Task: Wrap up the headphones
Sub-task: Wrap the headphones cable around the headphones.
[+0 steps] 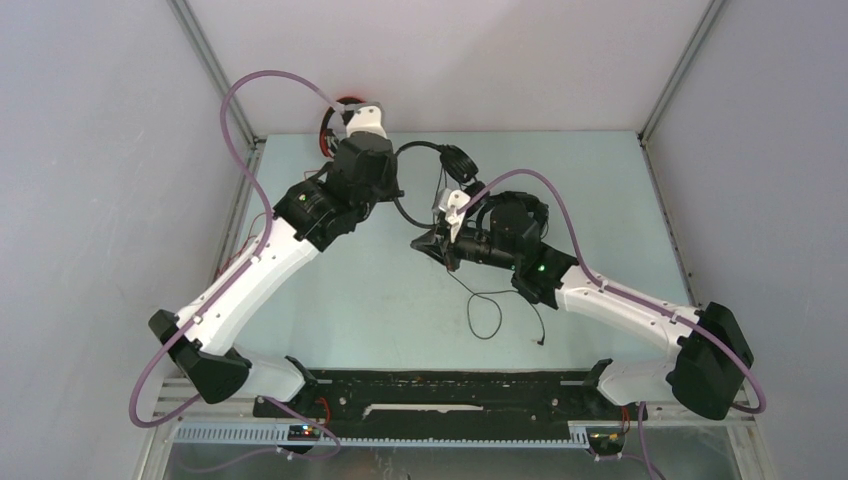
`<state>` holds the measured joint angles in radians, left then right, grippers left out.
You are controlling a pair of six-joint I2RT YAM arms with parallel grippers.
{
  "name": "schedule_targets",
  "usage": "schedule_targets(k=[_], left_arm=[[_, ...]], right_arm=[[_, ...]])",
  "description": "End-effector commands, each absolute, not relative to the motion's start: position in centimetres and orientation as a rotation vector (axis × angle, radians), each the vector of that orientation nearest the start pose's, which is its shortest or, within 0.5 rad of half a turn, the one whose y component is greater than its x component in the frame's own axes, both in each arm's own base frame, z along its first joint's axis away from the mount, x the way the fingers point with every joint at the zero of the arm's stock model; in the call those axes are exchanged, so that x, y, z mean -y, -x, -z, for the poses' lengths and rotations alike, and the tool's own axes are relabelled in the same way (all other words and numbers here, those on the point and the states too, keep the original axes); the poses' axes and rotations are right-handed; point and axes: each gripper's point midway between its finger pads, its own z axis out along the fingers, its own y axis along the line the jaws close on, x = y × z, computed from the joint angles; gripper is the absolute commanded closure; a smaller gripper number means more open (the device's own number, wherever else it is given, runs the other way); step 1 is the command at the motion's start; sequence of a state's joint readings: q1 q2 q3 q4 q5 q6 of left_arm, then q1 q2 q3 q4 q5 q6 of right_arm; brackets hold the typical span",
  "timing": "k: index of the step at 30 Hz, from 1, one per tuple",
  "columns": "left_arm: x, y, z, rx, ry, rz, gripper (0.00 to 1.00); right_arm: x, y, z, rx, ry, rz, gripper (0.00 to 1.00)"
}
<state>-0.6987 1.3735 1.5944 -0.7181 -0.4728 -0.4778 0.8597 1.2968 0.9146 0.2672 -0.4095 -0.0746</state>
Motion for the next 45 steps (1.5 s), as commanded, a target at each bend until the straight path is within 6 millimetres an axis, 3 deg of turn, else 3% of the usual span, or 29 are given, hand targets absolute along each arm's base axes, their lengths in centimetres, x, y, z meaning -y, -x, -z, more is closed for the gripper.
schedule_targets(k=[1, 10, 16, 22, 28, 32, 35, 38, 41, 45], left_arm=[[19.8, -33.5, -37.4, -1.901, 0.143, 0.393, 1.00], [18.9, -31.2, -40.3, -1.884, 0.116, 0.447, 1.00], [17.9, -30.4, -42.3, -1.858, 0.093, 0.430, 1.00], [17.1, -29.8, -45.3, -1.823, 0.083, 0.425, 1.00], [15.9, -29.6, -46.9, -1.800, 0.086, 0.391, 1.00], [15.6, -29.2, -48.4, -1.792, 0.072, 0.394, 1.00], [14.6, -29.2, -49.1, -1.782, 0.090, 0.380, 1.00], [13.9, -29.1, -49.5, -1.770, 0.097, 0.381, 1.00], [13.3, -29.0, -49.8, -1.765, 0.103, 0.377, 1.00], [12.8, -28.9, -50.0, -1.764, 0.061, 0.365, 1.00]], right_arm=[[-36.0, -22.6, -26.4, -1.300, 1.078, -0.875, 0.90], [-36.9, -23.3, -25.6, -1.150, 1.079, -0.890, 0.88], [-37.4, -24.4, -25.1, -1.106, 0.987, -0.929, 0.84], [-38.0, -25.4, -22.2, -1.181, 0.966, -0.932, 0.74], [-38.0, -26.2, -19.0, -1.237, 0.945, -0.931, 0.63], [-37.4, -24.9, -17.2, -1.269, 0.951, -0.995, 0.69], [-36.5, -23.6, -14.8, -1.315, 0.947, -1.040, 0.76], [-35.4, -22.3, -12.6, -1.346, 0.942, -1.079, 0.89], [-34.2, -21.8, -12.3, -1.319, 0.908, -1.110, 1.00], [-33.6, -22.1, -12.6, -1.332, 0.871, -1.141, 1.00]])
